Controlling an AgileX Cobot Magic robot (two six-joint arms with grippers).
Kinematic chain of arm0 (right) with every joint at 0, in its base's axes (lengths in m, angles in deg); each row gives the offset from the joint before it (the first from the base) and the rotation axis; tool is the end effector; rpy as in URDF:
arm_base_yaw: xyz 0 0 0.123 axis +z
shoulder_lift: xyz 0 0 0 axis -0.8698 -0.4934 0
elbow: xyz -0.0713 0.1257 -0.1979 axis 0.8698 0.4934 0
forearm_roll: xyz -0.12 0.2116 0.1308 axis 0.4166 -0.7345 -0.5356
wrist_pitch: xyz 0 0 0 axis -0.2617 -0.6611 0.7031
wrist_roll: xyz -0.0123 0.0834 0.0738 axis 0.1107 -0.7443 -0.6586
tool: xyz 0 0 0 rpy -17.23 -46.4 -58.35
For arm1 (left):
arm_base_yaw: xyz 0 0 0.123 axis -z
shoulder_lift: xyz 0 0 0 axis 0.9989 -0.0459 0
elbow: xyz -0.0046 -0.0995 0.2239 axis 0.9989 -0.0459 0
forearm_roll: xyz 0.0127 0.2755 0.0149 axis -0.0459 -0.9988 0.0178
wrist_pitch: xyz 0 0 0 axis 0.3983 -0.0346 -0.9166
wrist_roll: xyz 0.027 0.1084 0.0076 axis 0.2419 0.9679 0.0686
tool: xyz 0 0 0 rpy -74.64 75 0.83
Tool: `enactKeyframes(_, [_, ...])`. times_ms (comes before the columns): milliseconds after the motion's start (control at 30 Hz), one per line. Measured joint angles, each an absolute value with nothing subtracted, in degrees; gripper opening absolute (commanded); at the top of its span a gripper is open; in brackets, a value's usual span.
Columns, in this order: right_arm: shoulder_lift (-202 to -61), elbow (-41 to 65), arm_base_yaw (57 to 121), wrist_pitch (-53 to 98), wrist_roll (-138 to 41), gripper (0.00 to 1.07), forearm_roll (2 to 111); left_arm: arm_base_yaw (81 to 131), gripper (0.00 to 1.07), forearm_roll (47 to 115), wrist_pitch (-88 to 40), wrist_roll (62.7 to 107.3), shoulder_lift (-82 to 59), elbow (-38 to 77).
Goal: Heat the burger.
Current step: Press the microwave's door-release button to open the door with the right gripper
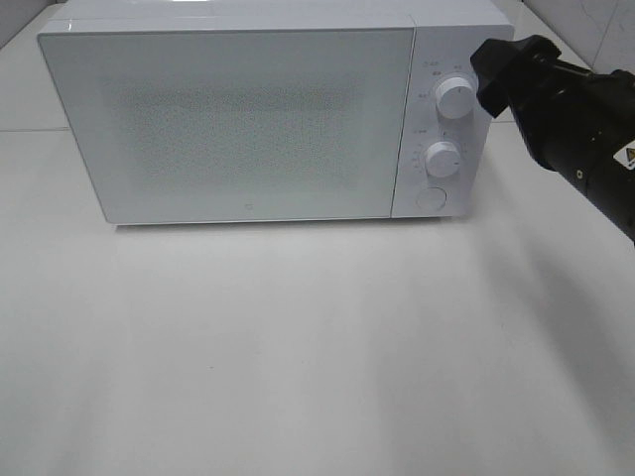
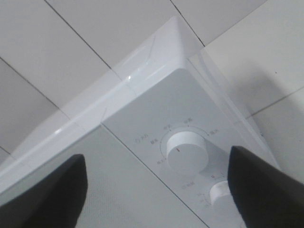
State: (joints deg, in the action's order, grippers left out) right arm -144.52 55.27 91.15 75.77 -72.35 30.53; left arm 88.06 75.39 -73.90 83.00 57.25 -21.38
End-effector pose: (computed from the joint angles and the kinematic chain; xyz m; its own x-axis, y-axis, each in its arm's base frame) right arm 0.2716 0.1139 0.1658 -0.0682 0.5625 -0.8240 -0.1497 0.8108 0.5659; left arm 0.0717 -0.0162 0.2847 -0.4491 -0.0383 -0.8927 0.1145 0.9884 -0.1000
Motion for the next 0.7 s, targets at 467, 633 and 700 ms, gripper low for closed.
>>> enactKeyframes(467, [-137.31, 55.33, 91.15, 50.04, -52.58, 0.72, 30.42, 88.06, 1.00, 75.39, -73.90, 83.00, 57.25, -21.38])
enactKeyframes(633, [-134.84, 55.33, 91.15, 42.25, -50.40, 0.72, 30.53, 88.06, 1.00, 75.39, -73.90, 83.00, 57.25, -21.38])
enactKeyframes(700, [-133.41, 54.70, 91.15, 36.64, -49.60, 0.72, 30.87, 88.06, 1.00, 75.39, -73.90, 83.00, 57.25, -21.38])
